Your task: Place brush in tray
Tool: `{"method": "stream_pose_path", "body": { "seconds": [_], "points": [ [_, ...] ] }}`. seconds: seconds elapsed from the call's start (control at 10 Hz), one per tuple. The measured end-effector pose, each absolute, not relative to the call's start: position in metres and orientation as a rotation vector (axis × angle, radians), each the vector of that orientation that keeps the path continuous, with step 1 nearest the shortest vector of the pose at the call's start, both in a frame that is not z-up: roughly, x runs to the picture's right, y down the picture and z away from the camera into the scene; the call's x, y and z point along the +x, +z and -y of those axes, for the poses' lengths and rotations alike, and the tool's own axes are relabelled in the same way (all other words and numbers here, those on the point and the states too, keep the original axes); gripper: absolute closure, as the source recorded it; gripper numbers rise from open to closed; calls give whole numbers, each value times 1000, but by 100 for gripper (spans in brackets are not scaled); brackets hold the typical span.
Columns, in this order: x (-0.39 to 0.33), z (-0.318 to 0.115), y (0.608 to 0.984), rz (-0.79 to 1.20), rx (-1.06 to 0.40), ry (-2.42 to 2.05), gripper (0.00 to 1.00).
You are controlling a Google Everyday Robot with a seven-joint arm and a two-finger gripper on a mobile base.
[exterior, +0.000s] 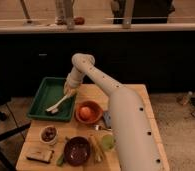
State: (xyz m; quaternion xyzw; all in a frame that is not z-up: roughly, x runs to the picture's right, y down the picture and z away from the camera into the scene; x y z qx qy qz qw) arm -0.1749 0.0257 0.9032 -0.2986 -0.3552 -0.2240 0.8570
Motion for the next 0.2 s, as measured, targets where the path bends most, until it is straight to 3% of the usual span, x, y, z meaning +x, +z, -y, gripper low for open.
{"method": "stream_pose_path", "body": {
  "seconds": [0.2],
  "points": [
    [-172,-25,903,743,-625,-468,55]
  ]
}}
